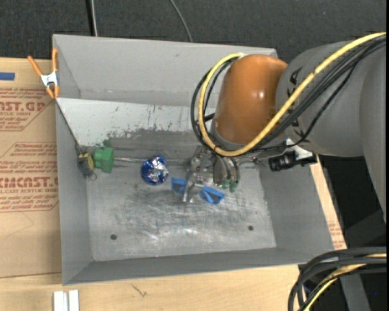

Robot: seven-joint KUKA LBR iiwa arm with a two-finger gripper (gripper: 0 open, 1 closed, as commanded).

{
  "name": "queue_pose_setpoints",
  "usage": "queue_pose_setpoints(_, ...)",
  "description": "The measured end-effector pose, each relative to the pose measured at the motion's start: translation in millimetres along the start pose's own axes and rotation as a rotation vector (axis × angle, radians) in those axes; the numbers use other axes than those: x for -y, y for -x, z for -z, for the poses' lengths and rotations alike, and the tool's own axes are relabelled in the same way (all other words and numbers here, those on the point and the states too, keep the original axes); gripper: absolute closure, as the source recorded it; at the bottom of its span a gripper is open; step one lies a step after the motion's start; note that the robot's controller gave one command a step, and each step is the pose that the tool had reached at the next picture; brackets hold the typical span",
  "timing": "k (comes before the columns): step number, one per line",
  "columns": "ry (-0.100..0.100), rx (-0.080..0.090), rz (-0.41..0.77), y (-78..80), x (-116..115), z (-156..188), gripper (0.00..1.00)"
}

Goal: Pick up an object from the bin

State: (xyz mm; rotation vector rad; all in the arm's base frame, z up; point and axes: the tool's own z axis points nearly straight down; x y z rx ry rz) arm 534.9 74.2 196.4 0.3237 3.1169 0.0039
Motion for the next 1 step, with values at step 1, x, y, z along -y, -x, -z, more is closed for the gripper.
queue_pose_setpoints(1,-0.001,-0.001,0.449,-1.8,11.6,66.5,1.0)
